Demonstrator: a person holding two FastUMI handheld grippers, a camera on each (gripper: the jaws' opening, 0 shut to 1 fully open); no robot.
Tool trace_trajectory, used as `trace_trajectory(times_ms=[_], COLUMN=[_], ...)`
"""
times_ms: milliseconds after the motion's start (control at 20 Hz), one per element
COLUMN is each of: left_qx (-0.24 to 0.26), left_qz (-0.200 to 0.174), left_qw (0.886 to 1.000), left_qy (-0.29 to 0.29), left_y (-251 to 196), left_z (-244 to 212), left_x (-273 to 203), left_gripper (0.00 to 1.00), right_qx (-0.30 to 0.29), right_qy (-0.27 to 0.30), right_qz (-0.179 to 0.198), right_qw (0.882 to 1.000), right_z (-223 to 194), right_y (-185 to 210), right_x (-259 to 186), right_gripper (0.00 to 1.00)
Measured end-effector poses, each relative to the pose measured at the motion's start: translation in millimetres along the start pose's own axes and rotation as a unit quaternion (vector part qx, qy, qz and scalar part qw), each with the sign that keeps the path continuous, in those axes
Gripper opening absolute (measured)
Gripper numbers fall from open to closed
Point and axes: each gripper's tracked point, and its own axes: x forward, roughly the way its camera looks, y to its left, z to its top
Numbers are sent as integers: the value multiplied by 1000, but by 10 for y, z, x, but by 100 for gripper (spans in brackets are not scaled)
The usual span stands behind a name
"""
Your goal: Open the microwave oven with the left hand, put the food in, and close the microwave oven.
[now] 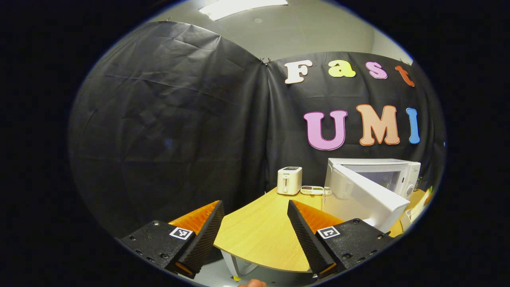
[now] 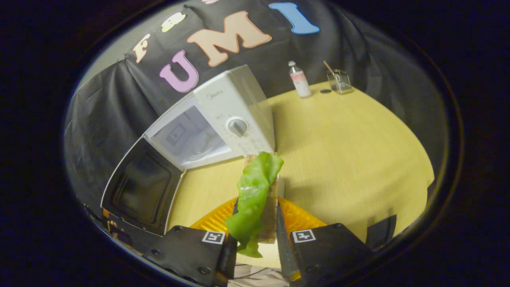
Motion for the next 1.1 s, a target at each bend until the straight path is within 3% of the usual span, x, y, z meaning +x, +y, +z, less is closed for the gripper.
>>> trace_trajectory(times_ms=[50, 100, 150, 200, 550, 800, 1100], left_qx=[4, 6, 7, 8, 19, 11, 12], left_qz=[5, 9, 11, 10, 12, 11, 21], left_qw=[1000, 1000, 1000, 1000, 999, 999, 1000], left_qy=[-4, -9, -14, -17, -31, -32, -21], left_y=[50, 89, 95, 101, 99, 135, 195], left_z=[38, 82, 121, 148, 234, 238, 151], left_x=[-18, -27, -57, -80, -144, -129, -48], left_gripper=[97, 98, 98, 98, 98, 97, 98], right_qx=[-5, -9, -10, -7, -11, 3, 75], right_qy=[-29, -59, -89, -120, -290, -341, -333], right_qz=[1, 1, 2, 3, 16, 50, 101], right_qw=[1000, 998, 996, 993, 957, 939, 935], right_z=[80, 135, 205, 271, 399, 343, 385], right_y=[56, 105, 165, 223, 772, 1400, 2022], right_x=[-59, -117, -167, -219, -271, 89, 826], right_gripper=[40, 46, 39, 39, 39, 39, 39])
